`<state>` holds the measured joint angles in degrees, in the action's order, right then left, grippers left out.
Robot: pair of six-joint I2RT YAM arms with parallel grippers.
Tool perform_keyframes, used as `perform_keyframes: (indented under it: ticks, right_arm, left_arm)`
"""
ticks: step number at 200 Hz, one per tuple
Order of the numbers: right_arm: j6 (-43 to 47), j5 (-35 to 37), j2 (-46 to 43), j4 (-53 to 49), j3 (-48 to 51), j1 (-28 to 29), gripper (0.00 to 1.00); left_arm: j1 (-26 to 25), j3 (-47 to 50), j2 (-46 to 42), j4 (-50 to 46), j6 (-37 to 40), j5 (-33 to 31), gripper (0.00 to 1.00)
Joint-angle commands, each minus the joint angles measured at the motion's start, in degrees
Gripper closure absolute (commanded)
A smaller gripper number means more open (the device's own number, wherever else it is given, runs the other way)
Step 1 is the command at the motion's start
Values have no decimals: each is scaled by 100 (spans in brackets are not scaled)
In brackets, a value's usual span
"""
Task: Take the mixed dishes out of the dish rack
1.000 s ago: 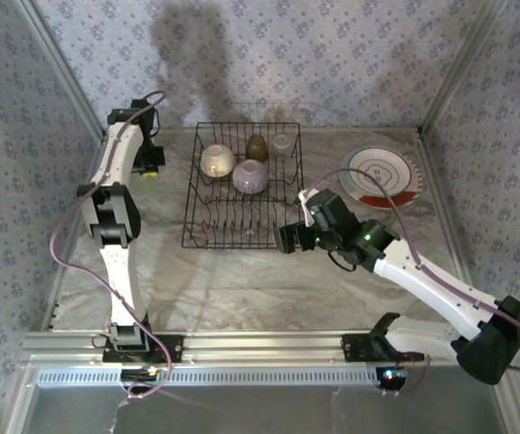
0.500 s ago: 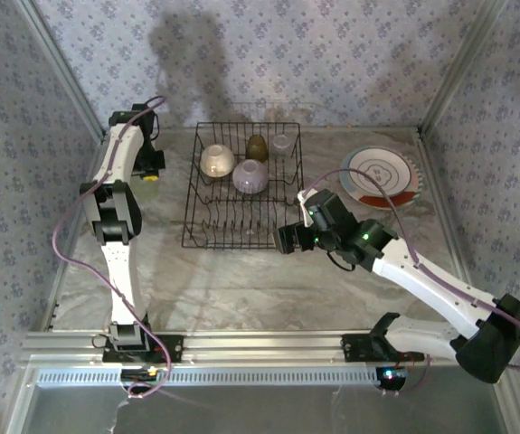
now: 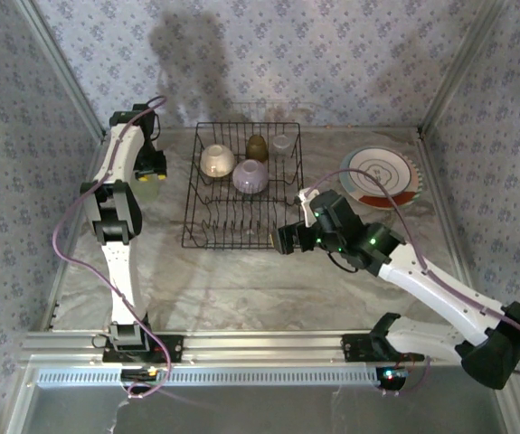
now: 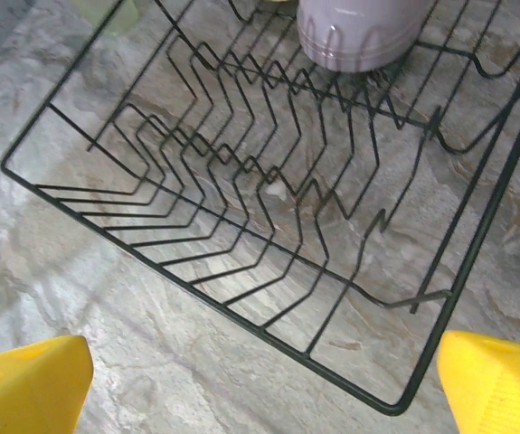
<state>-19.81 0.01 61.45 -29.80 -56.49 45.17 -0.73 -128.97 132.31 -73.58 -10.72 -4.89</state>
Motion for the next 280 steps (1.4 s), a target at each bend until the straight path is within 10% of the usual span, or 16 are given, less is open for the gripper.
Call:
perform_keyframes:
  ticks: [1, 108, 186, 280]
  right_arm:
    - [133, -305, -225, 246, 78, 29, 0]
    - [136, -169, 5, -259, -227, -378, 0]
    - [236, -229, 1473, -656, -1005, -1851, 10]
    - [83, -411, 2962, -45, -1514, -2142, 36]
  left_arm:
    - [42, -119, -297, -52, 35, 281, 53]
    - [-79, 302, -1940, 542, -60, 218, 2]
    - [-1471, 3583, -4375, 2197, -890, 426, 24]
    - [-2010, 5015, -4012, 2723, -1081, 224, 46]
